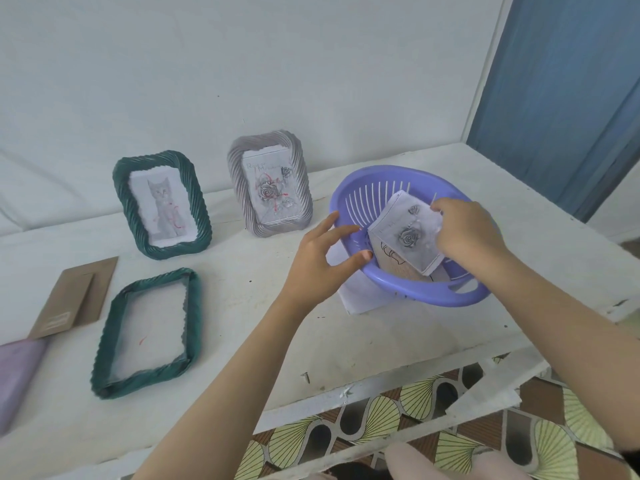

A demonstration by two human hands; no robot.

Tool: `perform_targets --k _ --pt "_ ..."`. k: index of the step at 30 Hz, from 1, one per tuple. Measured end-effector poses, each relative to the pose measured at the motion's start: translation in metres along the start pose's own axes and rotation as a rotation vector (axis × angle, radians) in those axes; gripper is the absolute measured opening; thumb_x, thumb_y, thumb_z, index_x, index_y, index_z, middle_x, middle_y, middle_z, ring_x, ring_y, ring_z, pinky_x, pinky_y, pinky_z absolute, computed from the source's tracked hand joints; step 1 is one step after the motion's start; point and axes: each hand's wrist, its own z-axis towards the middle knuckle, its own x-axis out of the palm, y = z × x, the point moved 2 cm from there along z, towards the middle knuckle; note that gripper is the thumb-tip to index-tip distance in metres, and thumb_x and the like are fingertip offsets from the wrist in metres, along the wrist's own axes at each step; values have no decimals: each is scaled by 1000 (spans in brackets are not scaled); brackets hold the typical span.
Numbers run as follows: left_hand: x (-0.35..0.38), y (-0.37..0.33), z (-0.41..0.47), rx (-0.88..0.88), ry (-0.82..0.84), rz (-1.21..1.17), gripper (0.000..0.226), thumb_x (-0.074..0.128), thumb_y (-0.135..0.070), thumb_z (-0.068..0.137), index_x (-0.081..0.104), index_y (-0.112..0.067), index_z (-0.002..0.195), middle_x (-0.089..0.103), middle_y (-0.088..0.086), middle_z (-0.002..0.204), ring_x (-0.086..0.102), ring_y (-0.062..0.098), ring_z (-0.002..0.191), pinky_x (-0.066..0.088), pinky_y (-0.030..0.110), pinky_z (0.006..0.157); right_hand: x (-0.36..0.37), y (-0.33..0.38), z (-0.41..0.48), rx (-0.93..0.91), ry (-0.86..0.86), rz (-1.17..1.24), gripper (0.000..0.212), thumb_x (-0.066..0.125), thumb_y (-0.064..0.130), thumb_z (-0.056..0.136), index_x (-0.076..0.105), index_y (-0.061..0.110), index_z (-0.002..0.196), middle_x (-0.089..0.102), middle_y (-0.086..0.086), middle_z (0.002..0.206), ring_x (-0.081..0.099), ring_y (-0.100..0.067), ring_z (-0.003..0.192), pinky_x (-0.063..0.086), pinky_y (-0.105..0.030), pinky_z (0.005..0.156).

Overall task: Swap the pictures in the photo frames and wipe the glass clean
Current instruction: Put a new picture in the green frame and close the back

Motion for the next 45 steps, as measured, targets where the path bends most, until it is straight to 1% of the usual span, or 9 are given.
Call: perform_targets --k 6,10,12,16,21,24,31,38,45 --pt "-1 -26 2 126 -105 -80 36 62 -24 87 55 -26 123 57 -11 126 48 5 119 37 22 99 -23 5 -20 -157 -276 370 36 50 7 86 53 19 120 58 -6 65 50 -27 63 41 -32 63" --pt "-3 -60 3 -69 -24 -556 25 51 -27 94 50 -38 116 63 -9 102 65 16 96 55 30 81 -27 30 -54 -414 -261 438 29 54 12 91 52 19 119 69 6 86 62 -17 76 41 -15 65" --pt "-7 -66 4 -129 -31 -630 23 52 -26 94 52 -37 114 63 -11 86 67 19 85 58 36 76 -21 41 -64 -547 -195 383 29 55 15 91 51 20 119 71 6 97 66 -16 88 48 -23 75" --pt "-23 -51 1 -182 -224 -581 29 61 -6 82 59 -29 99 58 11 114 61 26 92 57 34 65 -5 54 -73 -711 -71 362 37 58 32 86 51 25 121 68 11 107 62 -14 103 48 -38 88" --pt "-61 -20 -22 -205 -272 -597 34 59 -9 67 62 -31 93 59 0 108 57 18 91 49 35 75 15 77 -81 -633 -72 612 36 52 40 88 58 23 119 54 11 125 48 -7 121 37 -24 100" --pt "-88 -3 -43 -198 -182 -595 38 60 -5 68 61 -29 97 60 -2 104 57 16 90 49 30 70 27 103 -84 -491 -3 803 21 59 18 89 63 24 109 58 18 103 56 0 93 41 -10 81" --pt "-161 36 -92 -273 -108 -574 44 62 1 68 60 -23 105 63 0 100 63 14 84 52 23 61 70 178 -97 -362 315 1043 35 62 -1 79 67 33 84 59 8 79 52 -15 62 50 -34 70" --pt "-228 86 -119 -457 -389 -246 29 63 9 79 61 -16 95 61 0 89 61 14 71 53 18 58 121 242 -112 -213 396 964 27 64 -1 76 68 25 80 58 6 75 56 -13 59 58 -39 70" --pt "-259 129 -123 -577 -329 -95 17 66 2 78 67 -14 83 65 10 76 61 20 69 51 14 60 157 276 -116 -243 371 744 20 64 5 78 71 18 91 61 7 78 54 0 60 39 -1 61"
